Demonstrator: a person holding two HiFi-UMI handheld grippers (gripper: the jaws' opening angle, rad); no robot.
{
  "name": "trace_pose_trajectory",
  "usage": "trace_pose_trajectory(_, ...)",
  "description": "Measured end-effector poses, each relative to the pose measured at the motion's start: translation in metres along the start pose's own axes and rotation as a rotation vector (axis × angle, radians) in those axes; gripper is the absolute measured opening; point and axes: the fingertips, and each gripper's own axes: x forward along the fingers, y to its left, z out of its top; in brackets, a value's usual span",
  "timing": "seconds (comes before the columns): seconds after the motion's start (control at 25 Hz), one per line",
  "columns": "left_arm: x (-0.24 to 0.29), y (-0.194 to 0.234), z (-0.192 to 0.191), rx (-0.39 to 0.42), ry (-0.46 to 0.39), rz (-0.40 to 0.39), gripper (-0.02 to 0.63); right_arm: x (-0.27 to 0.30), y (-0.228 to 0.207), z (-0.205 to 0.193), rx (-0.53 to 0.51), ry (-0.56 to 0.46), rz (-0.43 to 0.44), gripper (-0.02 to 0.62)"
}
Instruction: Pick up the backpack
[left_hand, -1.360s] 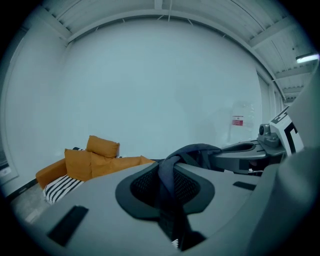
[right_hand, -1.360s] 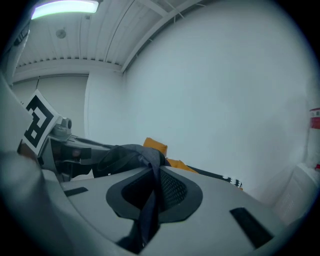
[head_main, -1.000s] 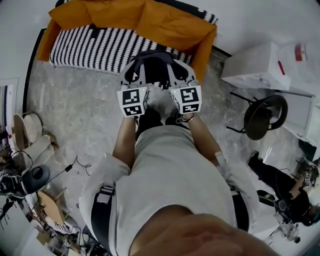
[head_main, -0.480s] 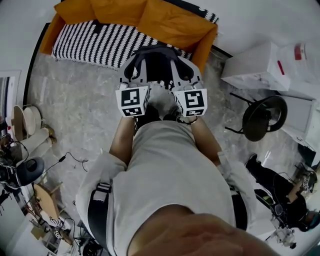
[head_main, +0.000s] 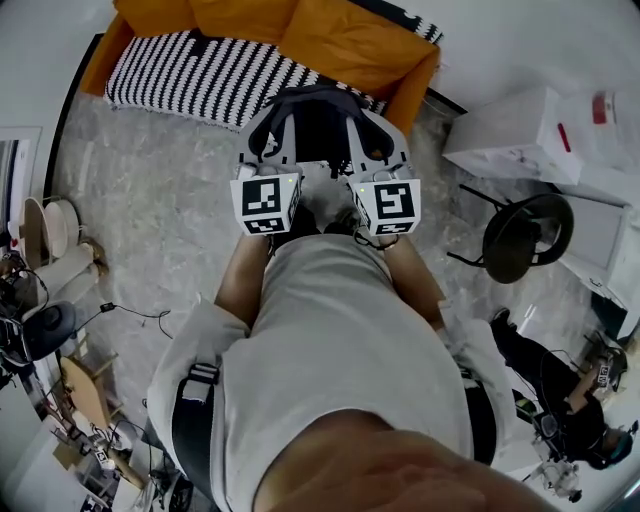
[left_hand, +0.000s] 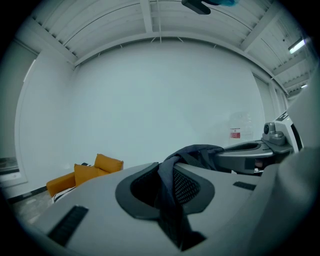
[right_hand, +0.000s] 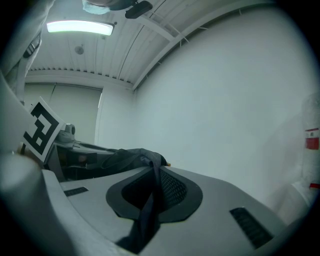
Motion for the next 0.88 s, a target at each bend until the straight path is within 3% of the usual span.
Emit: trace_pose_trajectory(0.88, -0.001, 0.008, 0.01, 0.009, -0.029, -0.004, 0.06, 0.007, 0.003, 0.011, -0.013, -0.036, 0.01, 0.057)
